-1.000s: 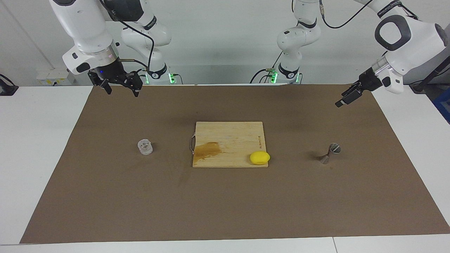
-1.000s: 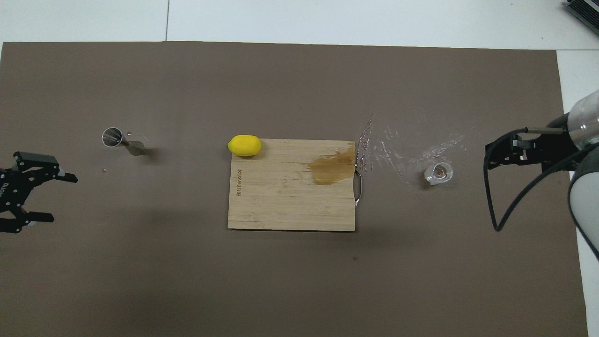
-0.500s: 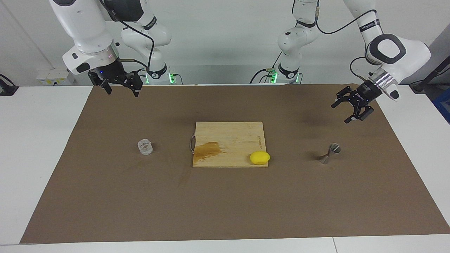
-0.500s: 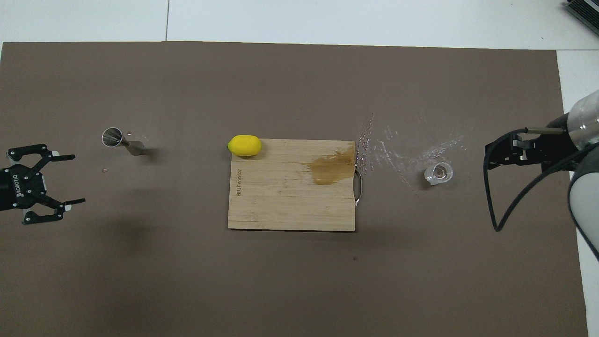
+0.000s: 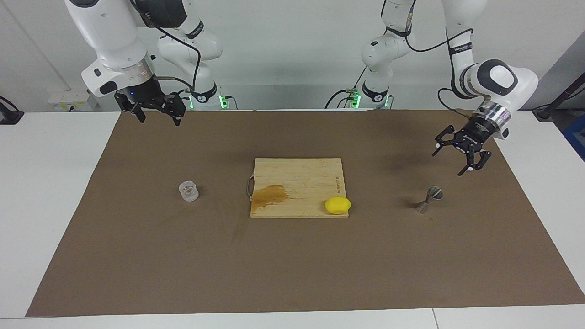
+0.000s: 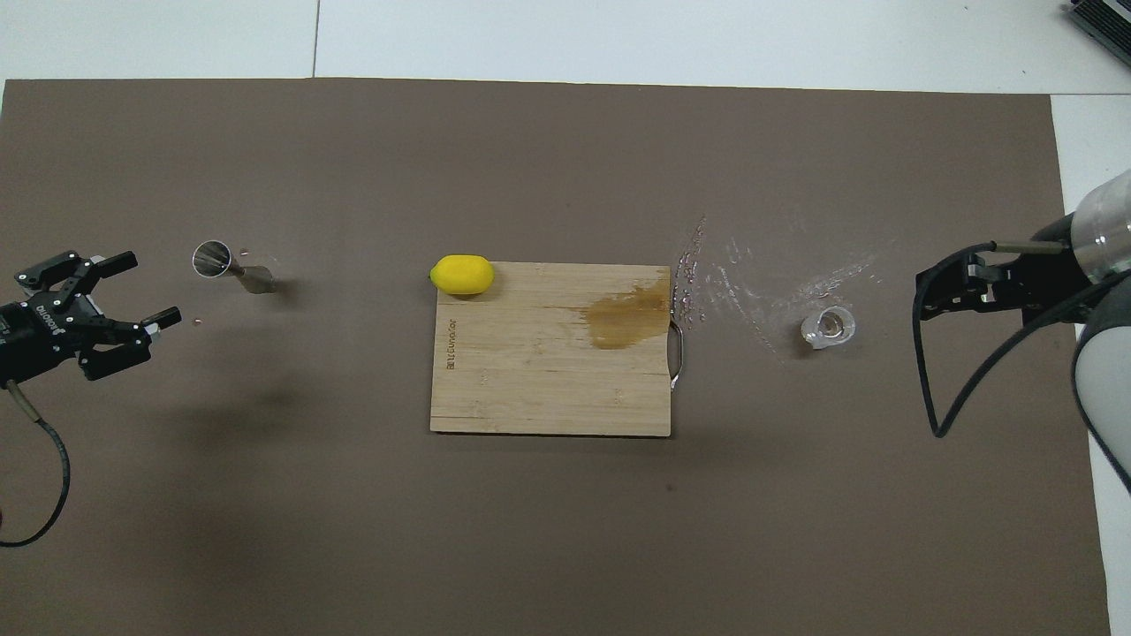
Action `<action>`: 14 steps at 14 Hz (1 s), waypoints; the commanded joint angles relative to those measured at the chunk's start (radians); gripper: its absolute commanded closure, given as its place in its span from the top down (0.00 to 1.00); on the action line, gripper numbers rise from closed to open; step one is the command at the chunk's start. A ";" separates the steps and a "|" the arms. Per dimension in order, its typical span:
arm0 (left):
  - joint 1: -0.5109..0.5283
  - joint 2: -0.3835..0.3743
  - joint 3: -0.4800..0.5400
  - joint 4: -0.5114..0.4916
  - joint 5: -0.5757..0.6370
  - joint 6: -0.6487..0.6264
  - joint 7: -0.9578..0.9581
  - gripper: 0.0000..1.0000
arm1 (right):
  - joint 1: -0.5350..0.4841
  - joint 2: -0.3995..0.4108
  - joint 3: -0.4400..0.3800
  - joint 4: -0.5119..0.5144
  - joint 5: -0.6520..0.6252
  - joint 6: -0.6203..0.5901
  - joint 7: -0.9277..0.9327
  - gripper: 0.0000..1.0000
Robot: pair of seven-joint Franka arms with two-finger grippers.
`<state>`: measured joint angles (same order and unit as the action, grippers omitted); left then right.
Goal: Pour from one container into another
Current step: 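Move the left gripper toward the small metal cup, then close the left gripper around the small metal cup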
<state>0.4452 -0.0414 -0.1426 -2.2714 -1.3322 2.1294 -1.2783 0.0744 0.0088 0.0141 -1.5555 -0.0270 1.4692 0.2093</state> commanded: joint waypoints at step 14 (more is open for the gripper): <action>-0.071 0.192 0.005 0.067 -0.205 0.090 0.206 1.00 | 0.004 -0.035 -0.005 -0.046 0.012 -0.007 -0.007 1.00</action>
<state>0.3899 0.1371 -0.1455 -2.2175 -1.5148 2.1927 -1.0983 0.0745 0.0058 0.0141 -1.5603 -0.0270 1.4681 0.2093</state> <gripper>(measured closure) 0.000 0.000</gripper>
